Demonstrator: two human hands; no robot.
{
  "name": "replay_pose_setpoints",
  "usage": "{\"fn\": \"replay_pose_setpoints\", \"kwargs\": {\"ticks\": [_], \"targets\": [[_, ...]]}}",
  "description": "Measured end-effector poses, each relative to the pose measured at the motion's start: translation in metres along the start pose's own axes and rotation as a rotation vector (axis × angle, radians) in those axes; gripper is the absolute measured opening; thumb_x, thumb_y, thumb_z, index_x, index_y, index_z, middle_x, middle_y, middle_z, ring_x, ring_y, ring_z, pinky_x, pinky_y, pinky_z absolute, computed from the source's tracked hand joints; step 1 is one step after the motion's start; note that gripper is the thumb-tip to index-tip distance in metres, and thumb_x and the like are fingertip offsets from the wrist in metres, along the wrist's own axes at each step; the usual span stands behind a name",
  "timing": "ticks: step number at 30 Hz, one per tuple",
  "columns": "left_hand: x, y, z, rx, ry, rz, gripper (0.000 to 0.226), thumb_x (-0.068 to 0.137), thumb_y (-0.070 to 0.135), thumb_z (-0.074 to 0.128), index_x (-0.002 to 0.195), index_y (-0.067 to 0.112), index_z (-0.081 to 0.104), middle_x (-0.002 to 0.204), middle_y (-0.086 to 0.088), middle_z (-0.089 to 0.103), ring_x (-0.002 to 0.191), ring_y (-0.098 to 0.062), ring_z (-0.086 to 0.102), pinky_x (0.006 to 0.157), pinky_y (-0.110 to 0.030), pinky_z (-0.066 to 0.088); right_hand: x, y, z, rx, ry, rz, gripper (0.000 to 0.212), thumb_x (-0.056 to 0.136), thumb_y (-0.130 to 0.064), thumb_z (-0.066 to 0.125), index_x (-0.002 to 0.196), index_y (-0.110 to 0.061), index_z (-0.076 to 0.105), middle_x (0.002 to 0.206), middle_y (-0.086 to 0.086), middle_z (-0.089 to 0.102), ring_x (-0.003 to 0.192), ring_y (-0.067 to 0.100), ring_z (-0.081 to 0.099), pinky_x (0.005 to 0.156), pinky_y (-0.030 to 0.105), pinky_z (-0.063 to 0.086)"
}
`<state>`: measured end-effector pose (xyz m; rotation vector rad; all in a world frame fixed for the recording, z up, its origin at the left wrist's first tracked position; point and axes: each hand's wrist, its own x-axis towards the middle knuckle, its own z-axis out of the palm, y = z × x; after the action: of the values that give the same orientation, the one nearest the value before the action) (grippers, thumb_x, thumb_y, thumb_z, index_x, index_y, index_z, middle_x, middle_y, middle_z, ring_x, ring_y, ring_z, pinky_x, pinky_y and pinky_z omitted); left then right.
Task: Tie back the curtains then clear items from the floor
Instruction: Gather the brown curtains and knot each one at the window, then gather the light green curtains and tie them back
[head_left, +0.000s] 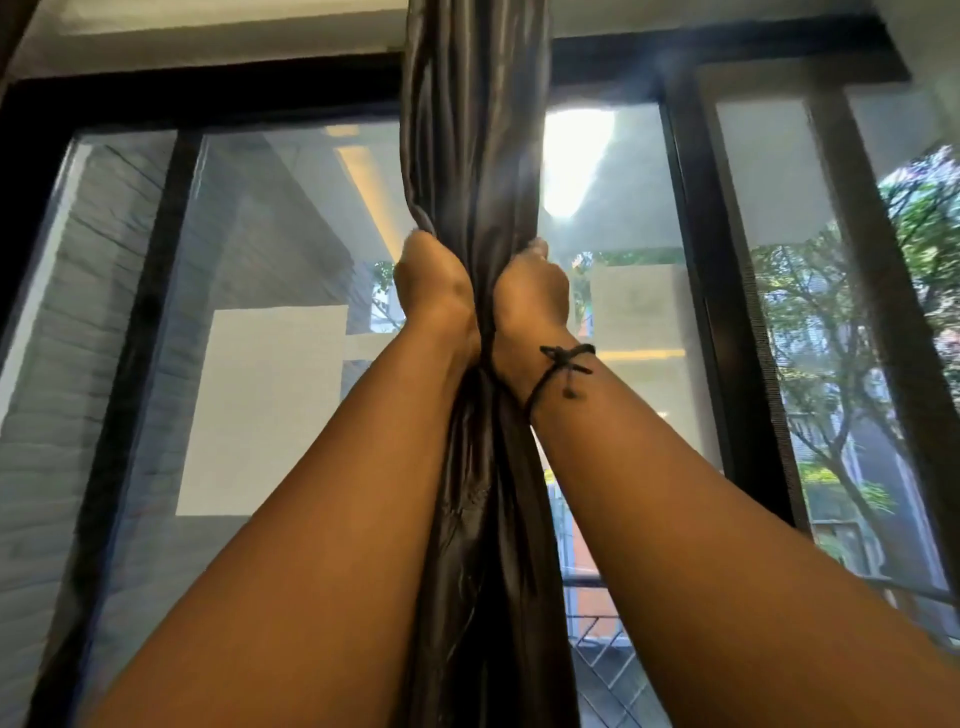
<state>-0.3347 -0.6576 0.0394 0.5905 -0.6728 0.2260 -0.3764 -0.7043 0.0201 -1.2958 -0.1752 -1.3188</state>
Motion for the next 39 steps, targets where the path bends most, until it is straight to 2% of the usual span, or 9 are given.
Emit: {"fn": "replay_pose_setpoints", "kwargs": {"ticks": [4,8,13,17,20,24,32,35,39], "targets": [[-0.012,0.007,-0.006,0.145,-0.115,0.06,0.067,0.076,0.071,0.047,0.116,0.02,0.063,0.109,-0.008,0.069,0.095,-0.031,0.068,0.084,-0.049,0.056,-0.002,-0.001,-0.016,-0.142,-0.028,-0.046,0.058,0.094,-0.058,0.03,0.063,-0.014,0.052,0.095,0.011,0.065,0.095,0.031,0.061,0.09,0.043,0.049],[-0.026,0.002,-0.004,0.231,-0.031,0.152,0.04,0.092,0.056,0.044,0.095,0.02,0.061,0.094,-0.004,0.069,0.089,-0.023,0.067,0.081,-0.039,0.057,0.003,0.002,-0.036,-0.169,0.075,-0.058,0.054,0.097,-0.051,0.03,0.057,-0.019,0.046,0.086,0.01,0.064,0.087,0.03,0.058,0.081,0.037,0.048],[-0.041,-0.001,0.001,0.374,0.123,0.322,0.036,0.096,0.05,0.039,0.074,0.026,0.056,0.082,0.003,0.062,0.083,-0.017,0.062,0.075,-0.032,0.052,-0.006,0.007,-0.042,-0.334,0.067,-0.239,0.061,0.099,-0.05,0.021,0.087,-0.009,0.065,0.099,0.015,0.068,0.092,0.033,0.059,0.067,0.032,0.036],[-0.06,-0.012,0.009,0.731,0.184,0.459,0.029,0.097,0.043,0.042,0.09,0.016,0.049,0.079,0.004,0.054,0.084,-0.02,0.056,0.072,-0.028,0.039,-0.011,0.017,-0.058,-0.523,-0.079,-0.335,0.042,0.096,-0.05,0.032,0.101,-0.014,0.054,0.098,0.012,0.066,0.091,0.035,0.06,0.066,0.035,0.041],[-0.083,-0.036,0.002,0.911,0.152,0.479,0.03,0.095,0.039,0.045,0.11,0.014,0.048,0.108,-0.007,0.058,0.102,-0.026,0.056,0.086,-0.035,0.045,-0.025,0.032,-0.083,-0.634,-0.205,-0.37,0.028,0.095,-0.04,0.039,0.107,-0.016,0.048,0.104,0.01,0.064,0.097,0.035,0.059,0.078,0.042,0.047],[-0.122,-0.067,-0.02,1.345,0.109,0.422,0.074,0.089,0.044,0.054,0.148,0.021,0.017,0.147,-0.01,0.029,0.133,-0.03,0.036,0.108,-0.047,0.033,-0.055,0.048,-0.13,-0.913,-0.318,-0.451,0.027,0.094,-0.026,0.041,0.121,-0.023,0.044,0.117,0.005,0.057,0.111,0.03,0.051,0.088,0.041,0.039],[-0.225,-0.123,-0.044,1.861,-0.029,0.331,0.086,0.089,0.043,0.048,0.15,0.024,-0.009,0.159,-0.011,-0.013,0.146,-0.03,-0.009,0.118,-0.046,0.001,-0.122,0.091,-0.245,-1.136,-0.363,-0.219,0.056,0.084,-0.041,0.052,0.135,-0.022,0.038,0.132,0.004,0.051,0.126,0.027,0.043,0.102,0.044,0.034],[-0.274,-0.149,-0.046,1.962,-0.049,0.301,0.084,0.085,0.043,0.051,0.152,0.02,0.004,0.159,-0.015,-0.004,0.146,-0.034,-0.004,0.116,-0.048,-0.003,-0.157,0.109,-0.295,-1.271,-0.281,-0.206,0.056,0.072,-0.037,0.062,0.124,-0.018,0.052,0.117,0.007,0.061,0.118,0.034,0.052,0.098,0.048,0.04],[-0.343,-0.182,-0.044,1.989,-0.215,0.248,0.085,0.063,0.046,0.061,0.138,0.013,0.043,0.144,-0.021,0.043,0.131,-0.042,0.042,0.108,-0.053,0.014,-0.202,0.13,-0.366,-1.398,-0.234,-0.15,0.055,0.062,-0.038,0.062,0.111,-0.014,0.062,0.106,0.01,0.065,0.108,0.039,0.059,0.089,0.052,0.048]]}}
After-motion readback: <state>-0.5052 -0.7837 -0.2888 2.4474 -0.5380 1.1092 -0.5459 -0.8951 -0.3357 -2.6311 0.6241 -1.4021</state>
